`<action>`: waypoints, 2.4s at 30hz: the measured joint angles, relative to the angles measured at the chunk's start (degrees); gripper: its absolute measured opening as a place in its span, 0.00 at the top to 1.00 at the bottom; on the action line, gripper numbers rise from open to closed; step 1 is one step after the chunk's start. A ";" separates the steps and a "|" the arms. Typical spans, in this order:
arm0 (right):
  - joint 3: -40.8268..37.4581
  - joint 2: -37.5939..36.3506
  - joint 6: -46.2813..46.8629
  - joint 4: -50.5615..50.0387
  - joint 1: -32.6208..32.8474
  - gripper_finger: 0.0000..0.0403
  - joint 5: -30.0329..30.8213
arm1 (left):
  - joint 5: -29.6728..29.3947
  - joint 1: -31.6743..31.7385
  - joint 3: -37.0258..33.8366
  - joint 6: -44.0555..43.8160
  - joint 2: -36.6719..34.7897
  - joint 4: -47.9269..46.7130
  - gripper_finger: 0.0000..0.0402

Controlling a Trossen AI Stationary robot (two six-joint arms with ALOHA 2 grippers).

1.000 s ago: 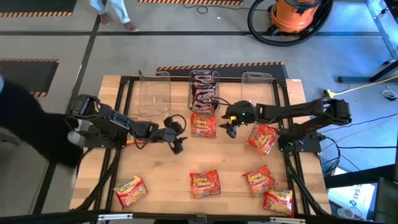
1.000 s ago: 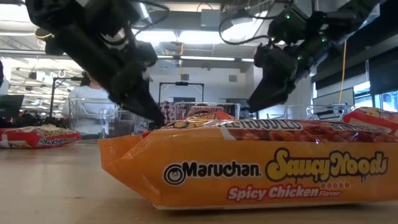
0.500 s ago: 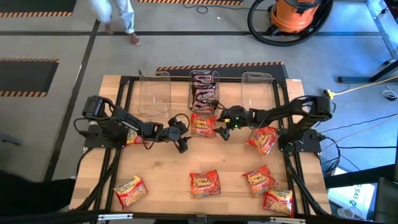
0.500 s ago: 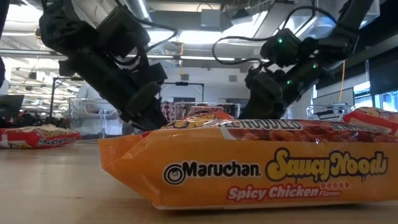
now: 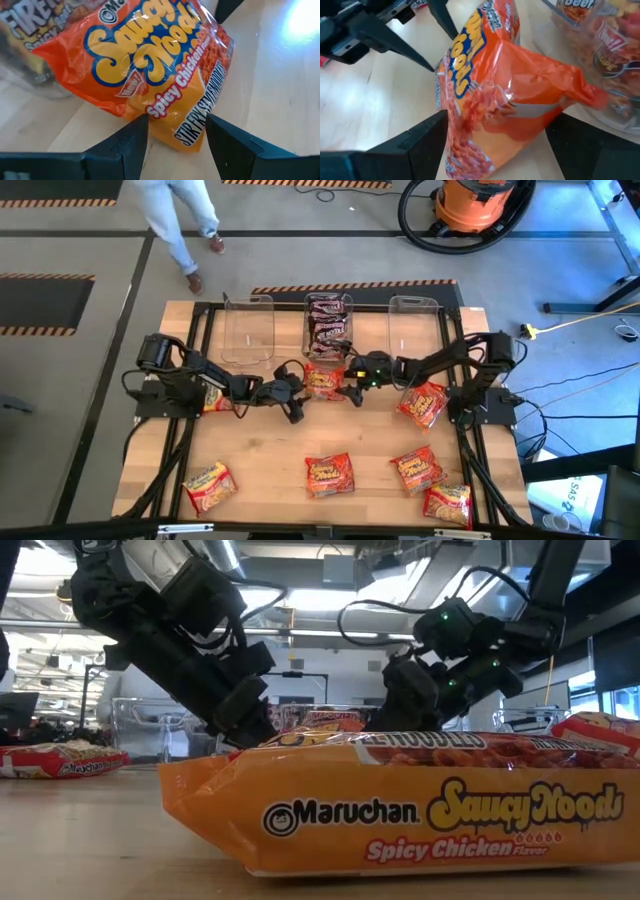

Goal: Sort Maruchan noodles
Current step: Put the orange noodle pack into the right transparent bin

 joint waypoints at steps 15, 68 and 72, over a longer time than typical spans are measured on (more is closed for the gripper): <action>5.90 5.06 -1.31 2.49 4.48 0.29 1.15 | 2.73 -0.07 -0.07 2.37 0.00 0.65 0.52; 6.06 -24.44 -19.88 -1.64 16.22 0.70 16.19 | 1.57 -7.38 0.02 10.08 -12.67 19.59 0.32; 6.06 -20.51 -19.80 4.35 16.22 0.70 14.76 | -0.45 -7.37 0.02 12.88 -11.54 26.50 0.32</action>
